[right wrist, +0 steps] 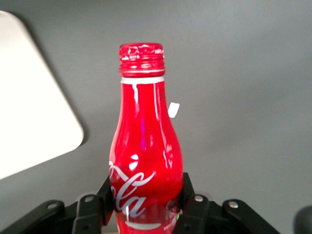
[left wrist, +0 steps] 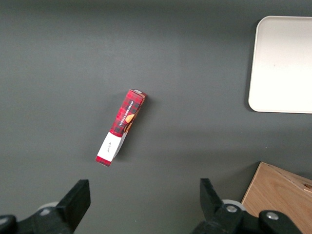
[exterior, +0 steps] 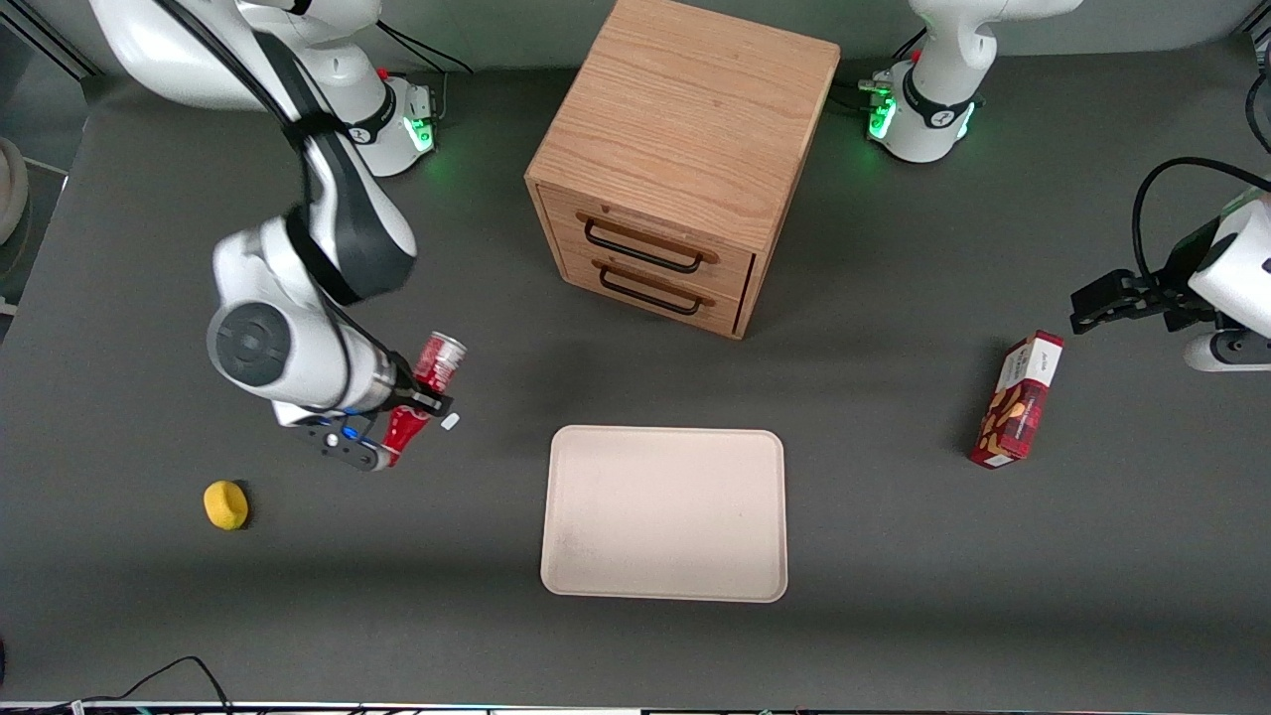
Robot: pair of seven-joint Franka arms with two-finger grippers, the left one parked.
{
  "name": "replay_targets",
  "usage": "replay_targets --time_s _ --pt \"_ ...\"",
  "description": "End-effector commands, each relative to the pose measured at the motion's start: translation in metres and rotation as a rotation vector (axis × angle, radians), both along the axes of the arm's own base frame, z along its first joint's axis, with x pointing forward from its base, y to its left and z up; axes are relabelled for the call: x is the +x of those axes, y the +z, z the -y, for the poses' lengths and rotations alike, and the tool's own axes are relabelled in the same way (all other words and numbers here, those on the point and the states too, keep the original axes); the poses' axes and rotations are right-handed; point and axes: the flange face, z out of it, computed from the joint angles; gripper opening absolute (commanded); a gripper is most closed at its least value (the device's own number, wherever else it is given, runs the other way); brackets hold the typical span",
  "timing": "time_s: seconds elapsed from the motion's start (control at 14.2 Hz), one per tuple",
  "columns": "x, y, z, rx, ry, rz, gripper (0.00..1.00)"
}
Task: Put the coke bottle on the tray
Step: 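Lift the bottle with the right gripper and carry it over the white tray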
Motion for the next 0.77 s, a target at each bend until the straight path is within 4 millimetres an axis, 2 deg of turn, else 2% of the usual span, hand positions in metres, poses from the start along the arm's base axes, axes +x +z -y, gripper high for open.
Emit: replay_targets --time_s 0.0,0.07,0.14,0.28,0.35,0.56,0.7 --pt "0.011 0.064 -0.014 0.046 0.103 0.030 0.00" --pt "0.011 0.078 -0.023 0.064 0.128 0.050 0.00" --pt "0.010 0.081 -0.036 0.079 0.157 0.059 0.00" --pt "0.015 0.075 -0.070 0.125 0.208 0.074 0.00" --pt "0.026 0.071 -0.085 0.161 0.212 0.091 0.00" --pt "0.047 0.024 -0.115 0.219 0.229 0.118 0.00" --pt "0.062 -0.027 -0.121 0.237 0.214 0.120 0.00"
